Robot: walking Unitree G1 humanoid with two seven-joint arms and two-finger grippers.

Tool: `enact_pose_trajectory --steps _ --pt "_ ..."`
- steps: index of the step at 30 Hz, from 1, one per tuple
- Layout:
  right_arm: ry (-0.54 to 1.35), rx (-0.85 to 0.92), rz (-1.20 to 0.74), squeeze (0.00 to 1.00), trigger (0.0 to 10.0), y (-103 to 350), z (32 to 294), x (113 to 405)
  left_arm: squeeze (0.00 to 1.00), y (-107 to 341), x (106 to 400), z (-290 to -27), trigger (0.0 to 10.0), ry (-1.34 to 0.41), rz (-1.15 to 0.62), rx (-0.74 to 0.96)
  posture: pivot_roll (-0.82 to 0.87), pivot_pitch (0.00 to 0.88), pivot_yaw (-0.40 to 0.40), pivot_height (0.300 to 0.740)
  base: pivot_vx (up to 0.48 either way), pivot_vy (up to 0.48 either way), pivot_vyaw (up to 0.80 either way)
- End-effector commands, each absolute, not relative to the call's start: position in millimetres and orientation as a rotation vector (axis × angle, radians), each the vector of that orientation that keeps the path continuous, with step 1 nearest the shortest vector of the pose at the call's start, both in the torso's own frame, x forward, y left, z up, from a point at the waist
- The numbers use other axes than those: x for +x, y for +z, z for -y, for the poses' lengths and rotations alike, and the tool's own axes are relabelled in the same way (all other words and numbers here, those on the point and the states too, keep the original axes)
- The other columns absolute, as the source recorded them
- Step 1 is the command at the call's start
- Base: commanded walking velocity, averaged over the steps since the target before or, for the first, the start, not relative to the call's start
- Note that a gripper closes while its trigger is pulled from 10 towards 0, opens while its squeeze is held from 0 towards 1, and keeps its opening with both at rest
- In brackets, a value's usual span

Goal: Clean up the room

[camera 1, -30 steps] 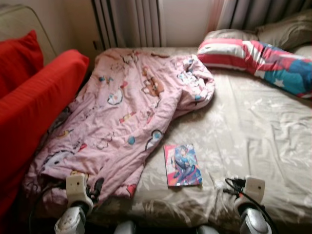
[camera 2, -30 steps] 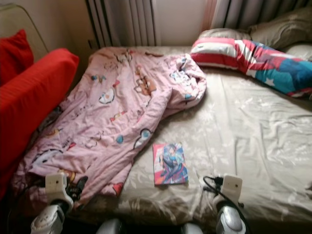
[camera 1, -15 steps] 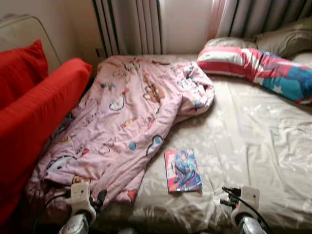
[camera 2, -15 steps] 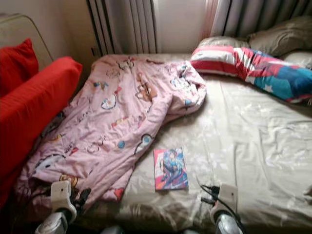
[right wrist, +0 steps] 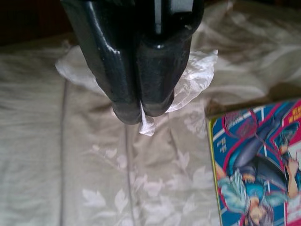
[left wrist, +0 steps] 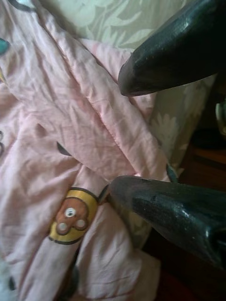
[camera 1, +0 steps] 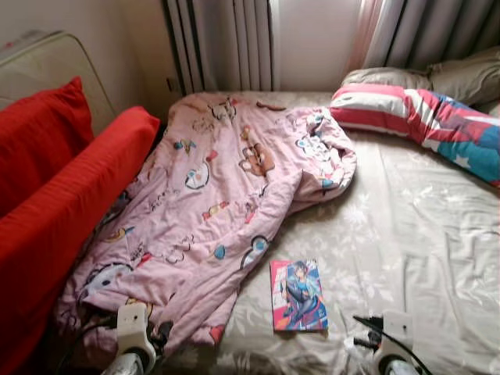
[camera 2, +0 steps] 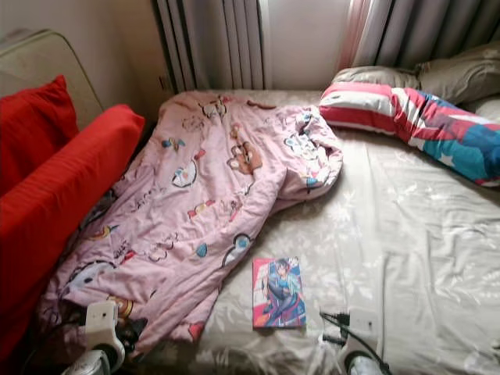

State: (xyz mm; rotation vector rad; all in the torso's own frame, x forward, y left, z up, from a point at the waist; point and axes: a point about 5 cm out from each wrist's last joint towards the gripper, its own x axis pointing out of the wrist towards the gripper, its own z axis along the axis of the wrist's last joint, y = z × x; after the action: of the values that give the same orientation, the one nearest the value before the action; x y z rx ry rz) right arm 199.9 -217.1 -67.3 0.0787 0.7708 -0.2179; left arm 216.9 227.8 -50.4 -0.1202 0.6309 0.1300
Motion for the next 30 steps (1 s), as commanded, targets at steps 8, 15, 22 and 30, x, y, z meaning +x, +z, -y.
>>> enact_pose_trajectory --steps 8,15,22,30 --pt "-0.201 0.093 -0.873 0.0 10.0 -80.8 207.1 180.3 0.0 -68.4 191.4 -226.0 10.0 0.132 -0.768 -0.11 -0.05 0.0 0.033 0.74 0.0 0.0 0.0" --pt "-0.219 0.084 -0.92 0.0 10.0 -85.5 217.3 166.6 0.0 -76.2 169.9 -240.0 10.0 0.158 -0.845 -0.107 -0.05 0.0 0.033 0.74 0.0 0.0 0.0" --pt "-0.22 0.085 -0.947 0.0 10.0 -87.3 218.2 163.4 0.0 -78.1 156.5 -254.9 10.0 0.176 -0.888 -0.105 -0.05 0.0 0.036 0.74 0.0 0.0 0.0" --pt "-0.216 0.08 -0.946 0.0 10.0 -86.5 218.9 165.0 0.0 -79.2 158.1 -251.5 10.0 0.175 -0.906 -0.106 -0.05 0.0 0.037 0.74 0.0 0.0 0.0"
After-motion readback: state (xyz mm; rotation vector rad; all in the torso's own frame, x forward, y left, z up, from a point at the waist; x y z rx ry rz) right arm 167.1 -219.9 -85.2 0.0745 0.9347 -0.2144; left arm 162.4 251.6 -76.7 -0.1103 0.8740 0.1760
